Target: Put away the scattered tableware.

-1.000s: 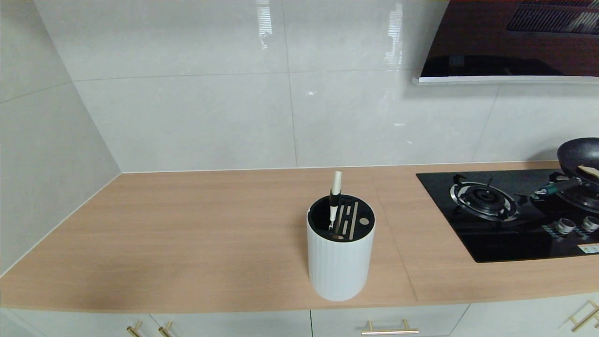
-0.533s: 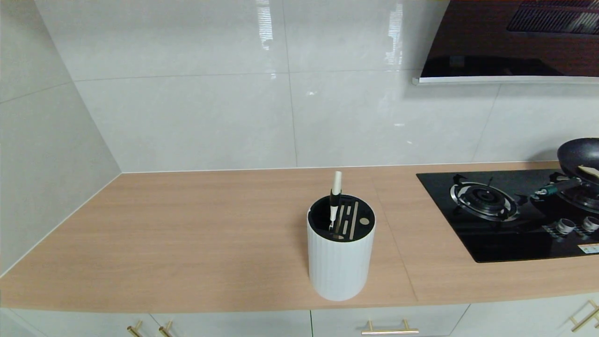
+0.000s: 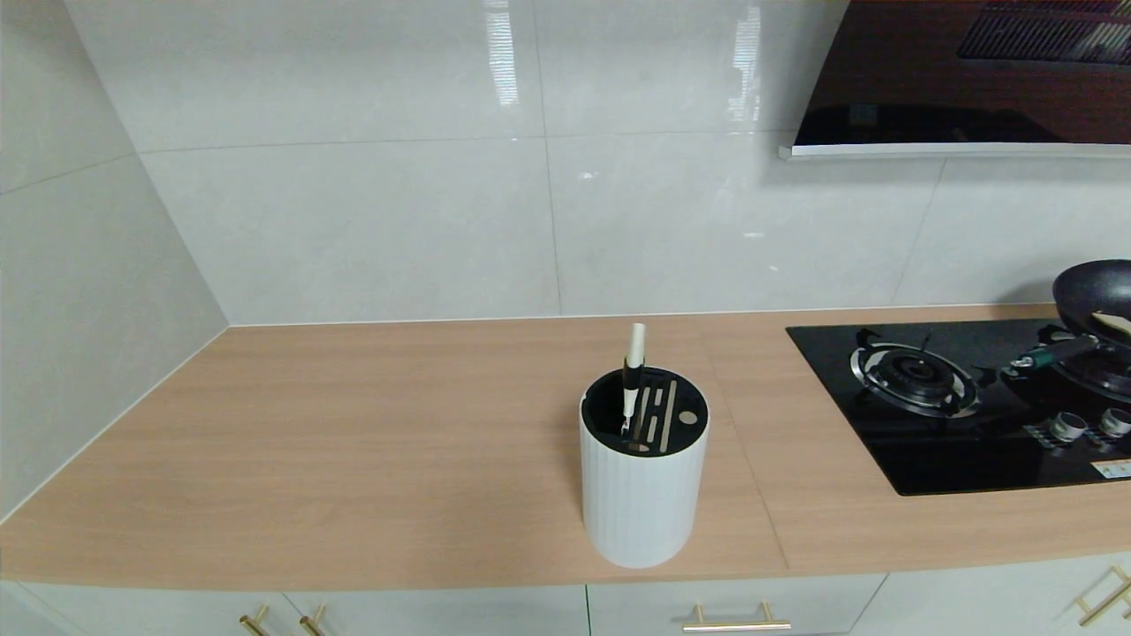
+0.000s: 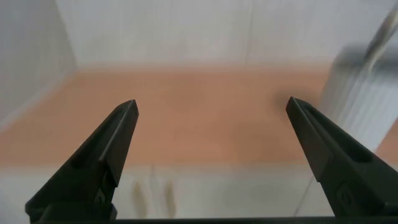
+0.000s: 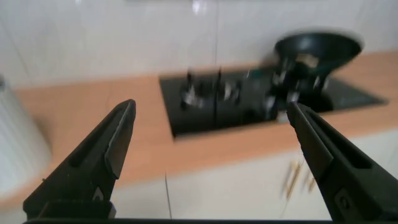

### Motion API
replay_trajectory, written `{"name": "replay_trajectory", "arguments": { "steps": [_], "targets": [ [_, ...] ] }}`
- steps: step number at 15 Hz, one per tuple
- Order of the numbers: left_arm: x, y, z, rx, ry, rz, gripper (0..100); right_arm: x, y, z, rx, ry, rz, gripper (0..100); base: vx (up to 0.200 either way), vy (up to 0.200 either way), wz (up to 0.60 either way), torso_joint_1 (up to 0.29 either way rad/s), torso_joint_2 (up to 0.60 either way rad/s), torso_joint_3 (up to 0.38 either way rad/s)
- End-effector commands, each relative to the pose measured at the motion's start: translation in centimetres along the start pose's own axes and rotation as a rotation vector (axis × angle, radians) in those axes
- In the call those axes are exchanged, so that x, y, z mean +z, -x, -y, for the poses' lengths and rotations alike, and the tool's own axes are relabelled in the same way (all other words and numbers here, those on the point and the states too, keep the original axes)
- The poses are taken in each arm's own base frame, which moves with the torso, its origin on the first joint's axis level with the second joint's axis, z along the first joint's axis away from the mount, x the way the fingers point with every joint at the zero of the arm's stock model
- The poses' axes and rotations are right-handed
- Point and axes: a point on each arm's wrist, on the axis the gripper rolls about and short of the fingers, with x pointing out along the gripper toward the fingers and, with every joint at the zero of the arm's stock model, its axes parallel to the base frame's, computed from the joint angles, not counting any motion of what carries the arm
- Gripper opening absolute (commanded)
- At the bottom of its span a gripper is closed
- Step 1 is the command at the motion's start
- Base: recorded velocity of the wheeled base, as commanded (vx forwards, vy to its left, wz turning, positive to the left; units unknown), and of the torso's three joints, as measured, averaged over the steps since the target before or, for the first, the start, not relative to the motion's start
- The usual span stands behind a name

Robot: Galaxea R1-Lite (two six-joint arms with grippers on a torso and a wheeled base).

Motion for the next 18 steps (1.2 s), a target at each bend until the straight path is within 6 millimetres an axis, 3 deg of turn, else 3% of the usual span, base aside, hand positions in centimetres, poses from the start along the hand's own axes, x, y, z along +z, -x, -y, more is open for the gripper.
{"name": "replay_trajectory", "arguments": {
  "steps": [1,4,8,9,12,13,18],
  "targets": [
    [-0.16,-0.04,0.00,0.004,-0.006,-0.012,100,-0.54,-0.03,-0.04,0.005,0.007,-0.042,100,0.000,0.000,0.00,0.000,0.00,0.000],
    [-0.14,-0.04,0.01,-0.002,0.016,-0.011,100,-0.53,-0.03,-0.05,0.014,0.003,-0.045,100,0.000,0.000,0.00,0.000,0.00,0.000],
    [-0.14,-0.04,0.01,-0.002,0.033,-0.011,100,-0.53,0.01,-0.37,0.162,0.039,-0.036,100,0.000,0.000,0.00,0.000,0.00,0.000],
    [-0.14,-0.04,0.01,-0.002,0.033,-0.011,100,-0.54,0.07,-0.63,0.277,0.038,-0.031,100,0.000,0.000,0.00,0.000,0.00,0.000],
    [-0.14,-0.04,0.01,-0.002,0.033,-0.011,100,-0.56,0.07,-0.68,0.299,0.084,-0.027,100,0.000,0.000,0.00,0.000,0.00,0.000],
    [-0.14,-0.04,0.01,-0.002,0.033,-0.011,100,-0.57,0.04,-0.59,0.257,0.123,-0.026,100,0.000,0.000,0.00,0.000,0.00,0.000],
    [-0.14,-0.04,0.01,-0.002,0.033,-0.011,100,-0.59,-0.02,-0.16,0.058,-0.098,-0.052,100,0.000,0.000,0.00,0.000,0.00,0.000]
  ]
}}
